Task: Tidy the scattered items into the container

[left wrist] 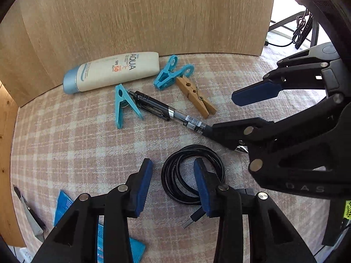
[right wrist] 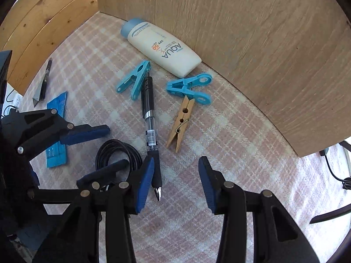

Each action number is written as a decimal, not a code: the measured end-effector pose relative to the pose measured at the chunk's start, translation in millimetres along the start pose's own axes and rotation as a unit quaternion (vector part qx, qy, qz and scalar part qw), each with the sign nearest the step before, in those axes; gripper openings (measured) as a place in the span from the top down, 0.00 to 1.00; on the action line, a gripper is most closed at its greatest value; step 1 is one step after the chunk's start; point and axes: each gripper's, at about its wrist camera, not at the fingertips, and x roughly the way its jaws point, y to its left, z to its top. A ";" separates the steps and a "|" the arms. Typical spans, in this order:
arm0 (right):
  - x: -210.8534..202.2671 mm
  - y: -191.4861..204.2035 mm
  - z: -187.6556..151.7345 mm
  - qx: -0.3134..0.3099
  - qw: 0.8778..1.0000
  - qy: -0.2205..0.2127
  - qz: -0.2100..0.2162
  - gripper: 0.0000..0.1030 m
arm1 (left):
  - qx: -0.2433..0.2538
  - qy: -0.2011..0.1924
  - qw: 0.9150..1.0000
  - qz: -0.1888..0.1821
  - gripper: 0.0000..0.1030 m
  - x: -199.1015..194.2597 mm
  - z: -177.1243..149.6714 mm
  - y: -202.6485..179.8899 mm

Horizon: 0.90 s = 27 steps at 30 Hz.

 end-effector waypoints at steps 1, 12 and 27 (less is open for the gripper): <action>2.1 3.2 2.2 -0.003 1.000 0.003 0.006 0.60 | -0.001 -0.001 1.000 -0.001 0.73 -0.8 -1.3 0.6; 1.3 17.3 16.2 0.000 1.000 0.006 -0.026 0.78 | -0.030 0.001 1.000 -0.010 0.87 -5.9 -17.9 16.1; -53.4 11.6 12.1 0.066 0.997 -0.012 0.028 0.90 | -0.057 -0.020 0.998 -0.026 0.91 -54.3 -45.8 13.5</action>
